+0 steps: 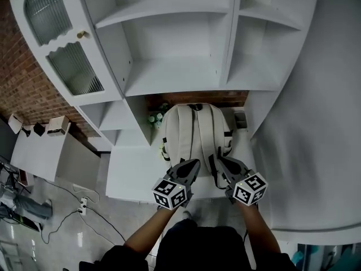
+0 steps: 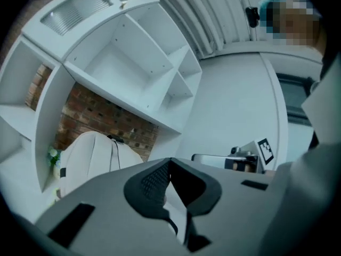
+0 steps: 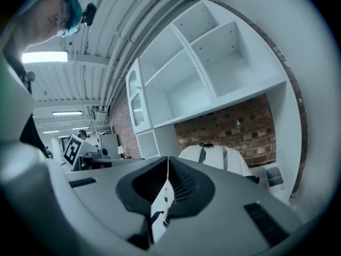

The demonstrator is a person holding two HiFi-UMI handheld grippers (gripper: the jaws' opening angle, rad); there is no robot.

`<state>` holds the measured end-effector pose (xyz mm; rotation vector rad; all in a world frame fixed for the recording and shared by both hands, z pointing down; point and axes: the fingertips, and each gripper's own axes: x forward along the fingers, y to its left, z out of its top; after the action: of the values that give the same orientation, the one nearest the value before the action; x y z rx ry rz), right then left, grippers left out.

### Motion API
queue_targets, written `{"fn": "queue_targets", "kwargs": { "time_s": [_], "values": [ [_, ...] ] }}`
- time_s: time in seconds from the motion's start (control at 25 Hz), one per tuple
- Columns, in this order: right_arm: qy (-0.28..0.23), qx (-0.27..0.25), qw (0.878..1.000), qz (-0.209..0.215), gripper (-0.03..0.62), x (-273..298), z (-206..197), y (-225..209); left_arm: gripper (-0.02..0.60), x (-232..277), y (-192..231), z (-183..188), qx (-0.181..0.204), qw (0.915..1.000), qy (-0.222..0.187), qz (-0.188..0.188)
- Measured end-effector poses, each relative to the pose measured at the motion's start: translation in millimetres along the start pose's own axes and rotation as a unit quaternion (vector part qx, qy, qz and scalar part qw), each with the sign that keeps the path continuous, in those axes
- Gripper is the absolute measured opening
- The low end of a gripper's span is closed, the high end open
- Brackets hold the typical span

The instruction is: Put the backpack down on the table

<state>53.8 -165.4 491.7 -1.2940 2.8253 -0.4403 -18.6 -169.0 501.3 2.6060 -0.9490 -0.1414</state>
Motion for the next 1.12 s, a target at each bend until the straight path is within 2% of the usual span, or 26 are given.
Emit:
{"fn": "queue_targets", "kwargs": {
  "time_s": [0.08,0.2,0.36,0.52,0.64,0.76,0.88,1.12],
  "values": [
    [0.002,-0.012,1.000,0.002,0.021,-13.2,-2.2,15.9,0.017,-7.4,-18.9,-4.0,0.024,0.9990,-0.005,0.037],
    [0.020,-0.033,0.999,0.005,0.018,-34.9,-11.2,35.8,0.017,-18.3,-55.1,-10.0,0.049,0.9962,-0.022,0.068],
    [0.022,-0.040,0.999,0.008,0.018,-74.5,-21.0,54.5,0.018,-29.0,-100.5,-21.5,0.061,0.9917,-0.025,0.111],
    [0.030,-0.071,0.997,0.024,0.018,-105.9,-37.7,77.3,0.018,-39.5,-137.5,-37.0,0.058,0.9869,-0.024,0.148],
    [0.033,-0.056,0.997,0.033,0.018,-134.7,-52.0,91.3,0.017,-53.2,-160.3,-54.7,0.059,0.9827,-0.025,0.174],
    [0.029,-0.057,0.998,0.021,0.017,-158.4,-54.6,99.2,0.017,-66.9,-178.2,-61.2,0.075,0.9771,-0.032,0.197],
    [0.028,-0.067,0.997,-0.004,0.017,-174.3,-56.2,101.1,0.017,-79.5,-192.9,-65.3,0.088,0.9727,-0.040,0.211],
    [0.018,-0.085,0.995,-0.041,0.017,-192.2,-57.1,116.3,0.017,-97.7,-211.8,-66.3,0.106,0.9705,-0.058,0.209]
  ]
}}
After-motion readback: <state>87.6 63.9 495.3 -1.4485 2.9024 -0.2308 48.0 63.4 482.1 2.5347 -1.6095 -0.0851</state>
